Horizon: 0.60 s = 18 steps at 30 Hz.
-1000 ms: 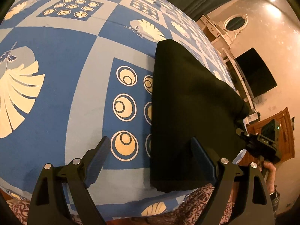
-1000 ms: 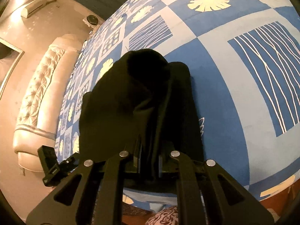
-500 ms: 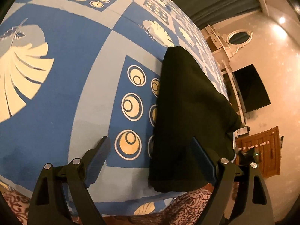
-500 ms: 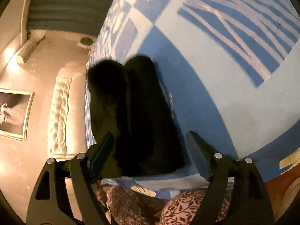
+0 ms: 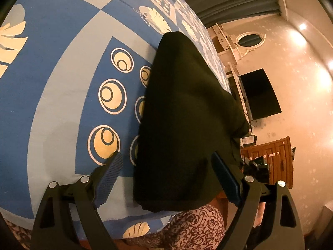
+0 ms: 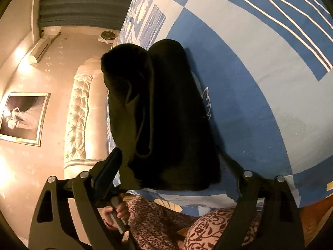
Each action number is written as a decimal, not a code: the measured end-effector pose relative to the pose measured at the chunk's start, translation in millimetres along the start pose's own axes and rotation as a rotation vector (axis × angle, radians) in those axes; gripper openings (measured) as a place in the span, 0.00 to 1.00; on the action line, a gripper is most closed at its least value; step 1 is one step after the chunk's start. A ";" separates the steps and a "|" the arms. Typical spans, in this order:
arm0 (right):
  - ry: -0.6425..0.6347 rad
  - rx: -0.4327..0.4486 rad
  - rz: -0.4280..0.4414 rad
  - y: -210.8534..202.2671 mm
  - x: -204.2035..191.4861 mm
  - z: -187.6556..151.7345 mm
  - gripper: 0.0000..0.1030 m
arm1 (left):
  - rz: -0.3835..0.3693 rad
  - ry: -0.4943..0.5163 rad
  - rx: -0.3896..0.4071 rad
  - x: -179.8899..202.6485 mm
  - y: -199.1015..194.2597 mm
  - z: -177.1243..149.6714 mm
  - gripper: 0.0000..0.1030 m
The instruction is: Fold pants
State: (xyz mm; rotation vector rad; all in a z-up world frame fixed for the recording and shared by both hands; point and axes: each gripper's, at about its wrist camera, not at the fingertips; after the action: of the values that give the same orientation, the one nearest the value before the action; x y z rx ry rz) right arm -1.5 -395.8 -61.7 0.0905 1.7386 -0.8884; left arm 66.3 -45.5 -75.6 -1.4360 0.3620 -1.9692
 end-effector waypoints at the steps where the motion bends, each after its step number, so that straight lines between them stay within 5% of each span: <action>1: -0.002 0.000 -0.003 0.4 -0.4 -0.3 0.84 | 0.002 0.003 -0.001 0.5 0.4 0.2 0.84; 8: -0.039 -0.007 -0.028 3.7 -1.1 0.7 0.85 | -0.035 0.032 -0.027 14.3 9.6 -5.3 0.84; 18: -0.080 -0.022 -0.050 9.4 -5.6 -2.7 0.83 | 0.043 0.124 -0.034 23.2 18.1 -9.2 0.84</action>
State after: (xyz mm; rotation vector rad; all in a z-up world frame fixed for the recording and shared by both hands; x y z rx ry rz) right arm 2.9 -385.4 -61.5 -0.0031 1.6822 -0.8971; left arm 60.1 -75.5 -72.2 -1.3192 0.4796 -2.0314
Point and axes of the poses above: each gripper's, at about its wrist camera, not at the fingertips, and y roughly the way its jaws point, x to its right, z to its top, and after that the axes turned 8 degrees about y, right-handed
